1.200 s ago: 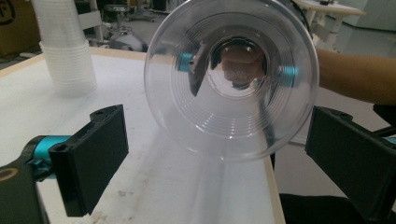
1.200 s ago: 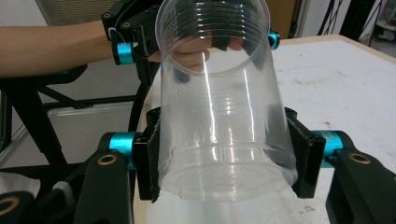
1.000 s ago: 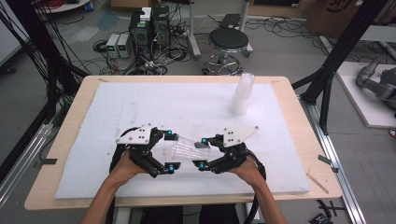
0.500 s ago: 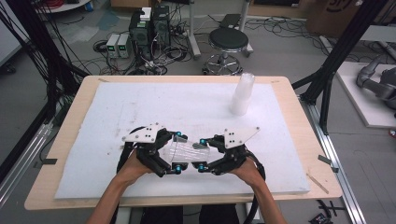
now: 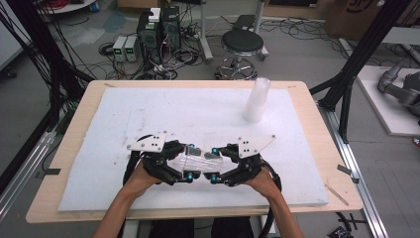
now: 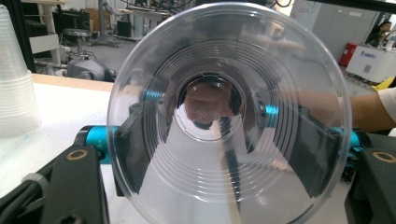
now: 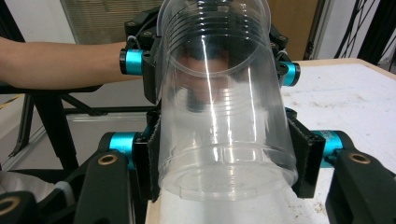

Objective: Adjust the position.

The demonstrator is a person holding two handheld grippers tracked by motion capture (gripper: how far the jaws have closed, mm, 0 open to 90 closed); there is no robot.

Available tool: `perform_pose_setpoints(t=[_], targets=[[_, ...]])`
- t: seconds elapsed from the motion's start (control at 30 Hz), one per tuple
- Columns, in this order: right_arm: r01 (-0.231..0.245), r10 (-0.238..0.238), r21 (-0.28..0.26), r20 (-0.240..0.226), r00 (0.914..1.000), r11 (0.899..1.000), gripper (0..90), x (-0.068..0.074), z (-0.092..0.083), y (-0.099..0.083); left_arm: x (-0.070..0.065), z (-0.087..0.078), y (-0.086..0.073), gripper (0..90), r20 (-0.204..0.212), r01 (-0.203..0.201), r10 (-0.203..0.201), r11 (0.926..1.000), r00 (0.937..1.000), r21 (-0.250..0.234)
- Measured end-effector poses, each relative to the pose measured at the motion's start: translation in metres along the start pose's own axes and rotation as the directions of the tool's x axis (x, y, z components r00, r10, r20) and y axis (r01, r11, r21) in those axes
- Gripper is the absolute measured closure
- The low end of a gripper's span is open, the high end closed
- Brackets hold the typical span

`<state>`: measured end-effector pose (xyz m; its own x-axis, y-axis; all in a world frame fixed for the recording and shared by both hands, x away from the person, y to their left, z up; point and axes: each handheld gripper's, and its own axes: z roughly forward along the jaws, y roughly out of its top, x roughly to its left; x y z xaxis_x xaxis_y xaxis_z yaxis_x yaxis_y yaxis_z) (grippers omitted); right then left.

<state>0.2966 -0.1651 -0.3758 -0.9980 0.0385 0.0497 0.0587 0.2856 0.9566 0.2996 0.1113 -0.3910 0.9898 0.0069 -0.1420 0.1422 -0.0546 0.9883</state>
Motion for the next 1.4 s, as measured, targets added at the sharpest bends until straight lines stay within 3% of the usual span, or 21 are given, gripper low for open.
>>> perform_pose_setpoints(t=[0.1,0.13,0.2,0.27,0.43,0.63,0.73,0.87,1.0,1.07,1.1,1.13,1.23,1.27,1.3,1.33,1.37,1.4], targets=[[0.001,-0.001,0.001,0.003,1.0,1.0,40.9,0.0,0.0,0.0,0.0,0.0,0.0,30.5,-0.005,-0.002,0.002,1.0,1.0,0.003],[0.0,0.0,0.003,0.004,1.0,1.0,37.3,0.0,0.0,0.0,0.0,0.0,0.0,30.5,-0.009,-0.001,0.001,1.0,1.0,0.005],[-0.034,0.034,0.0,-0.005,0.9994,0.999,18.6,-0.001,0.002,0.0,0.0,0.0,0.0,30.5,-0.016,-0.001,0.001,0.9999,0.9999,0.01],[-0.052,0.052,0.021,-0.006,0.9986,0.998,15.0,0.0,0.005,0.0,0.0,0.0,0.0,30.5,-0.016,-0.001,0.001,0.9999,0.9999,0.017],[-0.053,0.053,0.02,0.008,0.9986,0.998,15.0,-0.001,0.004,-0.001,-0.001,-0.001,0.0,30.4,-0.015,-0.005,0.005,0.9996,0.9999,0.027],[-0.053,0.052,0.019,0.043,0.9977,0.998,15.0,-0.001,0.002,-0.002,-0.001,-0.004,0.002,30.4,-0.046,-0.009,0.011,0.9989,0.9989,0.047],[-0.066,0.065,0.015,0.074,0.9951,0.998,14.9,-0.001,-0.003,-0.008,0.0,-0.007,0.007,30.5,-0.081,-0.015,0.024,0.9947,0.9964,0.102],[-0.1,0.096,0.016,0.144,0.9849,0.995,15.0,-0.001,-0.014,-0.023,0.003,-0.01,0.015,30.5,-0.124,-0.019,0.043,0.9813,0.9914,0.192],[-0.135,0.124,0.029,0.253,0.9597,0.99,15.0,-0.002,-0.023,-0.035,0.01,-0.01,0.023,30.4,-0.157,-0.021,0.071,0.9535,0.985,0.301],[-0.16,0.143,0.03,0.306,0.9411,0.987,15.0,-0.002,-0.028,-0.041,0.014,-0.01,0.027,30.3,-0.172,-0.016,0.079,0.9397,0.9819,0.342],[-0.159,0.138,0.032,0.35,0.9266,0.987,15.0,-0.003,-0.03,-0.044,0.017,-0.009,0.029,30.3,-0.181,-0.008,0.082,0.9275,0.9802,0.374],[-0.176,0.147,0.04,0.387,0.9101,0.984,15.0,-0.003,-0.033,-0.048,0.019,-0.009,0.03,30.3,-0.182,-0.007,0.085,0.9201,0.9795,0.392],[-0.213,0.169,0.048,0.452,0.8758,0.976,15.0,-0.005,-0.038,-0.056,0.024,-0.007,0.036,30.3,-0.192,0.008,0.092,0.8856,0.977,0.464],[-0.225,0.176,0.049,0.473,0.8635,0.973,15.0,-0.005,-0.039,-0.059,0.026,-0.006,0.038,30.3,-0.191,0.006,0.101,0.8705,0.9765,0.492],[-0.225,0.171,0.05,0.496,0.8513,0.973,15.0,-0.006,-0.041,-0.063,0.027,-0.005,0.039,30.3,-0.194,0.01,0.102,0.8646,0.9758,0.502],[-0.228,0.172,0.049,0.509,0.8431,0.972,15.0,-0.006,-0.042,-0.065,0.028,-0.004,0.041,30.3,-0.196,0.014,0.104,0.8513,0.9751,0.524],[-0.239,0.175,0.053,0.533,0.8279,0.97,15.0,-0.006,-0.042,-0.067,0.03,-0.003,0.043,30.3,-0.195,0.016,0.108,0.8388,0.9749,0.544],[-0.244,0.172,0.057,0.557,0.8127,0.968,15.0,-0.006,-0.043,-0.07,0.031,-0.002,0.046,30.3,-0.193,0.01,0.124,0.8166,0.9732,0.577]])
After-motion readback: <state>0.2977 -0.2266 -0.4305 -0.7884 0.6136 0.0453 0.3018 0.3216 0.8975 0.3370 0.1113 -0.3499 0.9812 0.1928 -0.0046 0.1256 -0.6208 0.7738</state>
